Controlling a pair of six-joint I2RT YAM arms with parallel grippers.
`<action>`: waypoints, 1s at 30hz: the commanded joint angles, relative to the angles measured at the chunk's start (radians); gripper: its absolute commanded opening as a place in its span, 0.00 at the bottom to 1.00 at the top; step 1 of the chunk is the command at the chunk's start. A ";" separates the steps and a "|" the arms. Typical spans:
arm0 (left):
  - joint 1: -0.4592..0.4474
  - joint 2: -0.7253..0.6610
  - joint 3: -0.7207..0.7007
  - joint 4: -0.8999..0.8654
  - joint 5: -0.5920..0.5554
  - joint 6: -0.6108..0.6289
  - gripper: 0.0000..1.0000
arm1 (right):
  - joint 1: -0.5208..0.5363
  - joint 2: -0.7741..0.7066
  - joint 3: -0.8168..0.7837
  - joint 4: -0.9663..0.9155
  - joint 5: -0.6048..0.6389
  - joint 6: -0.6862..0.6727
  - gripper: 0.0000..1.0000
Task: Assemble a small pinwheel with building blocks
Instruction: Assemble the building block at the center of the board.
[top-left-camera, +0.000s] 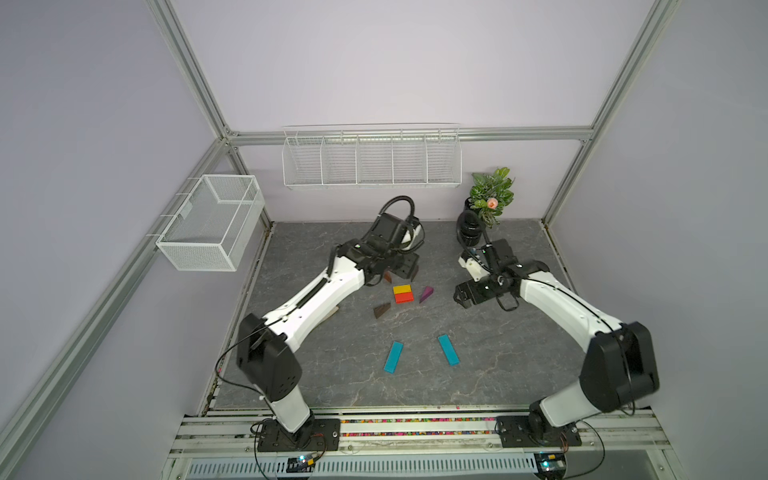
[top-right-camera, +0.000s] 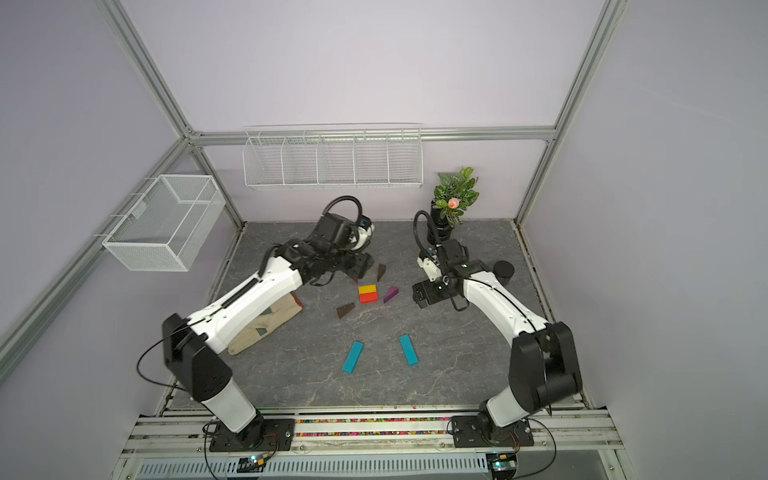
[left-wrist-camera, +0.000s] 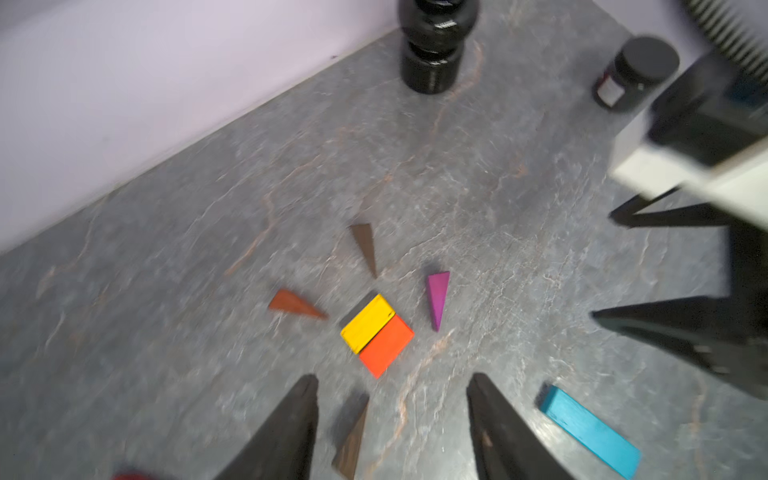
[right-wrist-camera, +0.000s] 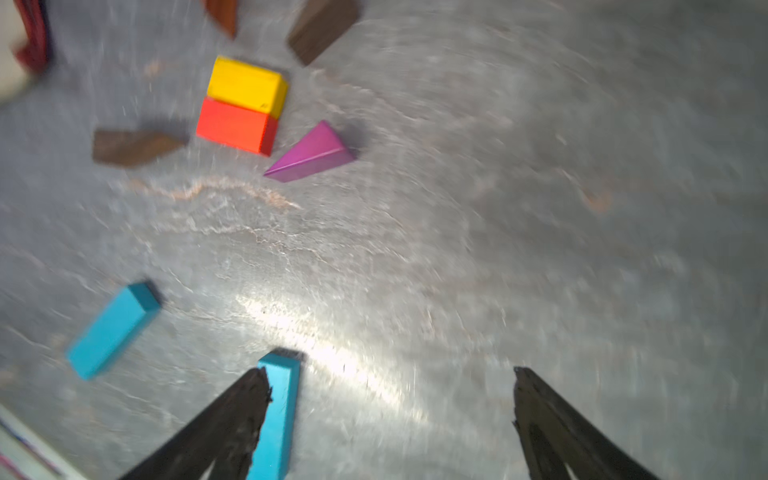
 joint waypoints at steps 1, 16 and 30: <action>0.041 -0.127 -0.196 0.054 -0.055 -0.192 0.62 | 0.070 0.095 0.083 -0.016 0.105 -0.235 0.95; 0.208 -0.726 -0.683 0.019 -0.132 -0.388 0.69 | 0.165 0.458 0.394 -0.066 0.127 -0.553 0.92; 0.218 -0.794 -0.726 -0.004 -0.147 -0.391 0.70 | 0.172 0.565 0.455 -0.093 0.073 -0.554 0.75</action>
